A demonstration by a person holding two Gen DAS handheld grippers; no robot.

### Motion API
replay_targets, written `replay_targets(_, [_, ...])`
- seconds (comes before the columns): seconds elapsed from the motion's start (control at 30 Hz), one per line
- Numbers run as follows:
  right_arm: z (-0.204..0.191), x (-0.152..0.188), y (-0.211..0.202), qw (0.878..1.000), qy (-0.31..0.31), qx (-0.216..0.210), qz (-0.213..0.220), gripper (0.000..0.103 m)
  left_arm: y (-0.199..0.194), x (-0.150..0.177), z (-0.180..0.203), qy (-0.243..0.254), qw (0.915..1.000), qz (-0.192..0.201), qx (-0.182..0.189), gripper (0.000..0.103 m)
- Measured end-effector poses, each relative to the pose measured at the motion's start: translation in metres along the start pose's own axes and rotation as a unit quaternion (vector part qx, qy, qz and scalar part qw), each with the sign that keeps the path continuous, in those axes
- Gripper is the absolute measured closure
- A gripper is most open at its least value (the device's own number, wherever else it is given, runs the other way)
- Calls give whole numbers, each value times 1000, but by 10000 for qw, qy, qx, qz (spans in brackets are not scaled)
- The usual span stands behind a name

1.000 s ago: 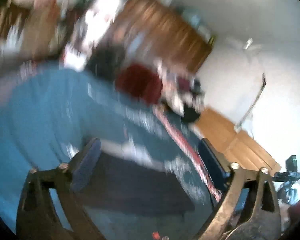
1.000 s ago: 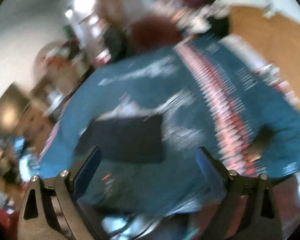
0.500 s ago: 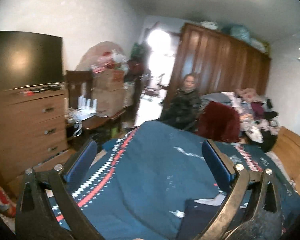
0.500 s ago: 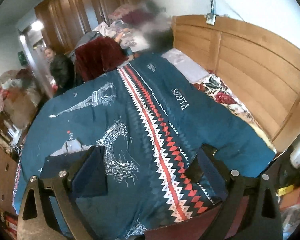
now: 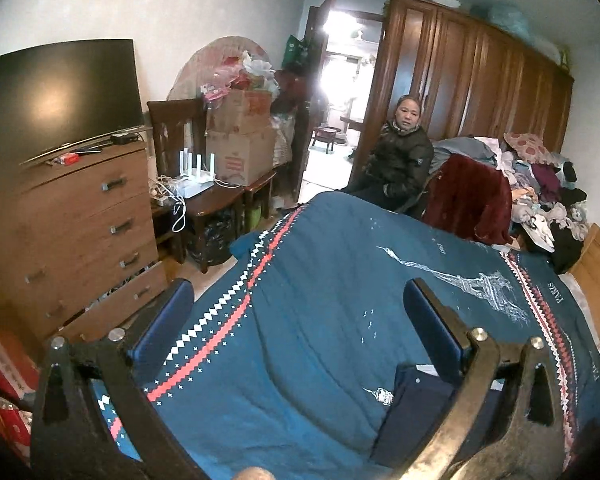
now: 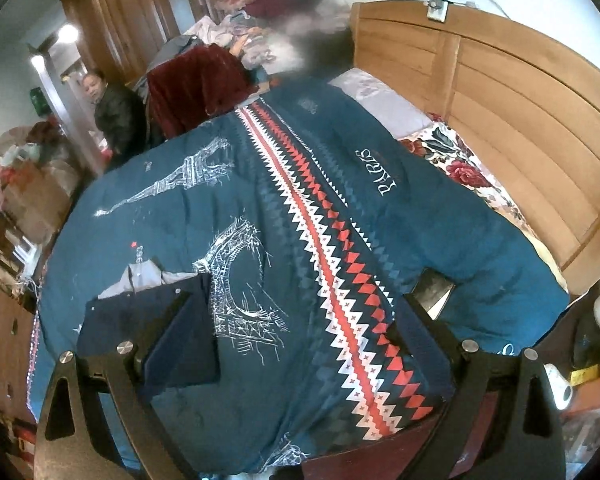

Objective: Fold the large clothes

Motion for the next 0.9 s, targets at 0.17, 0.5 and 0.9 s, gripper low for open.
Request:
replay_targets(0.17, [0,-2,-1,10000,15,-13,41,4,1,-4,-4,-49,10000,12,-44,1])
replay_targets(0.5, [-29,5,-42,9970,-389,-149,656,4,-34,-8,9,-26,9982,572,162,1])
replay_targets(0.9, [-107,216,-199,8941,-2282,-823,3766,0,-198,147,172,744,9138,2149,3364,0])
Point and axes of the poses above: each gripper's, at about its wrist camera, not at the fingertips, and y roughly the way its jaws point, z to its right, x to its underside, the point moved 4 cm from there along y, roughly the way its jaws point, and after that the axes turned 11 degrees about y, right-handed, at the moved point
